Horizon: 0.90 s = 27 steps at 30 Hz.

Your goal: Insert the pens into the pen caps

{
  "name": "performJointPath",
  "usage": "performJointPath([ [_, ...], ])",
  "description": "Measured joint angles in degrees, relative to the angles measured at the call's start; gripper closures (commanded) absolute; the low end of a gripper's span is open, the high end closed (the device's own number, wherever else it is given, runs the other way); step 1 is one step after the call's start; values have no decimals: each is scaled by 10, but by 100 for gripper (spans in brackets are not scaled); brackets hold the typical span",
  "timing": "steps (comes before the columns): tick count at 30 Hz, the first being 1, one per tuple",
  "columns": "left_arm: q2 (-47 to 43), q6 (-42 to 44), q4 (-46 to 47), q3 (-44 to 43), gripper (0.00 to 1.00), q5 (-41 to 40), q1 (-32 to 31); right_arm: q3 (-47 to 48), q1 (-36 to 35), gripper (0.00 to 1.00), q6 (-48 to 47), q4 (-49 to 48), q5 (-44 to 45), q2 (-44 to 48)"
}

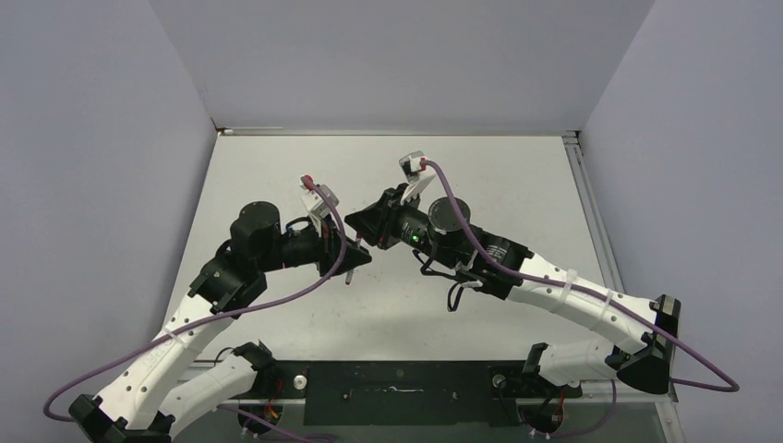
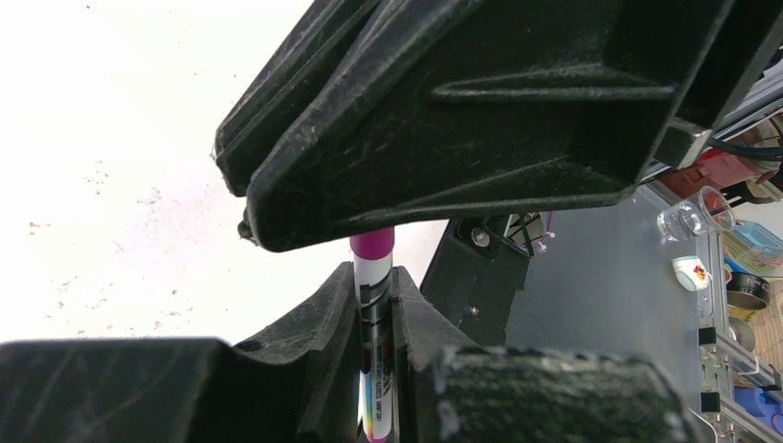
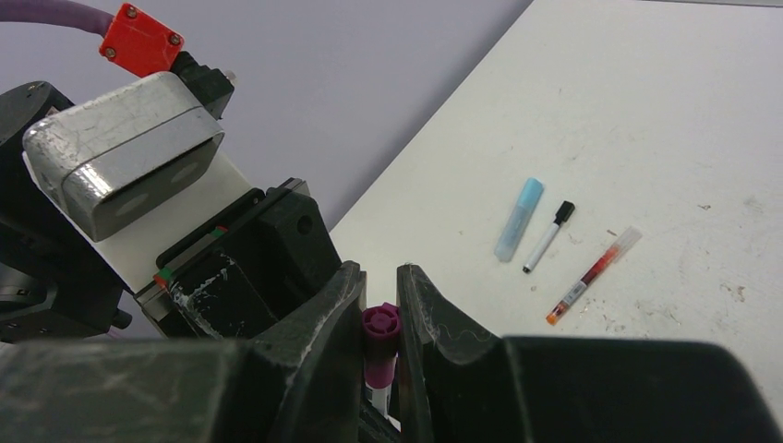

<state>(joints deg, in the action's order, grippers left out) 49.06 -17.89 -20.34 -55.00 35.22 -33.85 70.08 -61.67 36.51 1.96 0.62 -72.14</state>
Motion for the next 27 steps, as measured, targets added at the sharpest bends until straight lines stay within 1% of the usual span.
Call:
performJointPath([
  [3,-12,-8,14,24,100,0,-2,0,-7,88,0,17,13,0],
  [7,-25,-17,40,53,100,2,-3,1,-15,85,0,33,29,0],
  [10,-36,-26,66,77,100,4,-4,3,-22,81,0,49,48,0],
  [11,-39,-29,76,86,100,4,-5,5,-25,78,0,55,55,0],
  [12,-42,-31,87,95,100,5,-6,7,-27,72,-1,64,62,0],
  [14,-45,-41,103,108,100,-3,-5,12,-29,63,-4,81,75,0],
  [16,-46,-48,110,120,100,-15,-1,20,-29,58,-9,94,87,0],
  [20,-42,-59,115,146,100,-37,0,43,-27,52,-24,108,118,4],
  [27,-7,-65,112,148,100,-90,0,64,-17,49,-60,142,199,44],
])
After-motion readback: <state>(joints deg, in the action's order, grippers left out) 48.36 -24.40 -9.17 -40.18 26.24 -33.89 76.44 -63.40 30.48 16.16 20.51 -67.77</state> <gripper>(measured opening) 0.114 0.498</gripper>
